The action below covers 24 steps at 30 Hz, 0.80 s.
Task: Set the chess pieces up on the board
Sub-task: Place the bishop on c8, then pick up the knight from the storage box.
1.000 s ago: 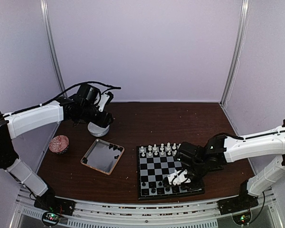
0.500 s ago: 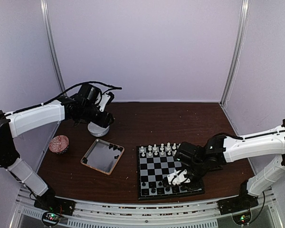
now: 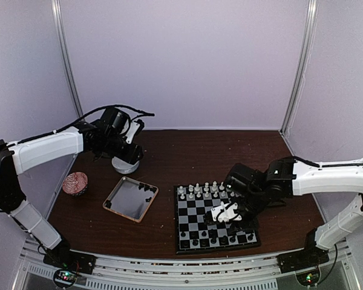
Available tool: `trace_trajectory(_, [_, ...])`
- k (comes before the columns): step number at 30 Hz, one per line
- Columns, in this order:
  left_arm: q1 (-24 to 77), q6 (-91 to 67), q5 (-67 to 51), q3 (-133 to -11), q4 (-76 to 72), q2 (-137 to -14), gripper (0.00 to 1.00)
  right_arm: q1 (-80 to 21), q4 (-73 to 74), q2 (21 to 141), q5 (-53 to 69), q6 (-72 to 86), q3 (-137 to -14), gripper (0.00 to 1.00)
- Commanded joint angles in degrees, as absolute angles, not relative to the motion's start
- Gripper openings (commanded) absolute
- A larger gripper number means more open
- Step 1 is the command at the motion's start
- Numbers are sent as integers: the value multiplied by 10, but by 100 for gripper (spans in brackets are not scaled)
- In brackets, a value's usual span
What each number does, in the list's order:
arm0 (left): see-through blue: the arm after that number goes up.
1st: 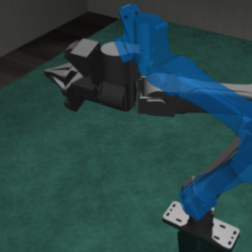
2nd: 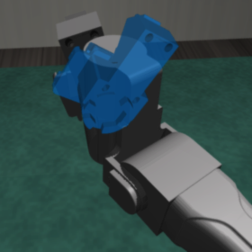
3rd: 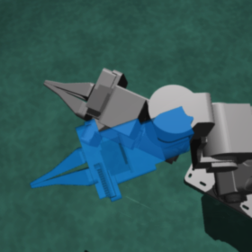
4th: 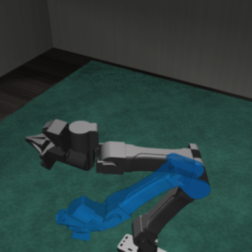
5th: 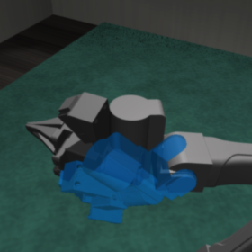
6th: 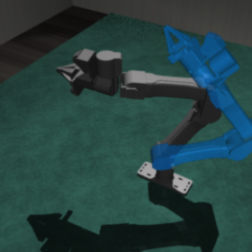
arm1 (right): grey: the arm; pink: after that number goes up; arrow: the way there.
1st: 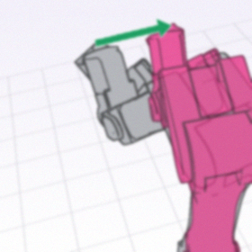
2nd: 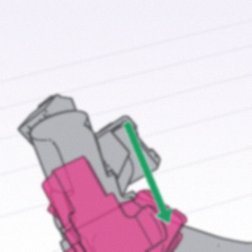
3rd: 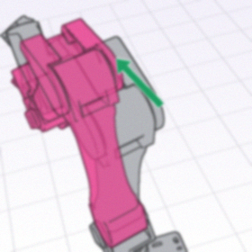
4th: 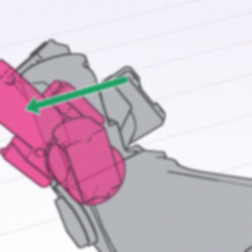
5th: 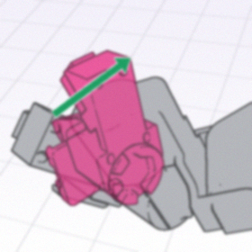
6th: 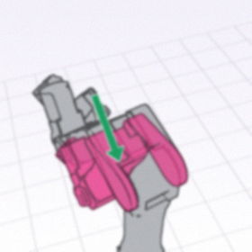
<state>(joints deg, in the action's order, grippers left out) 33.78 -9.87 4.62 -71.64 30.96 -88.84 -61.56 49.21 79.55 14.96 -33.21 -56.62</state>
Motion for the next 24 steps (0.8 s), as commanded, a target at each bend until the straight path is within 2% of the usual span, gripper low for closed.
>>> trace_trajectory(1, [334, -140, 65, -747, 385, -886, 52, -582, 564, 751, 197, -347, -622, 34])
trace_trajectory(8, [333, -186, 55, -690, 466, -843, 53, -461, 552, 713, 168, -312, -688, 35])
trace_trajectory(9, [333, -186, 49, -683, 466, -841, 53, -437, 530, 710, 152, -298, -690, 41])
trace_trajectory(10, [333, -183, 48, -677, 465, -841, 53, -410, 512, 709, 138, -282, -692, 56])
trace_trajectory(11, [333, -179, 50, -673, 459, -843, 52, -381, 489, 710, 134, -260, -691, 81])
trace_trajectory(12, [332, -174, 52, -667, 449, -847, 52, -347, 470, 712, 149, -244, -685, 98])
trace_trajectory(15, [330, -160, 51, -653, 412, -872, 51, -271, 460, 746, 229, -234, -681, 99])
trace_trajectory(18, [330, -158, 34, -647, 375, -900, 49, -247, 484, 773, 283, -248, -690, 98])
trace_trajectory(21, [330, -163, 28, -642, 349, -915, 49, -247, 445, 758, 309, -240, -655, 85])
trace_trajectory(24, [330, -163, 38, -637, 331, -929, 48, -247, 402, 739, 309, -250, -609, 76])
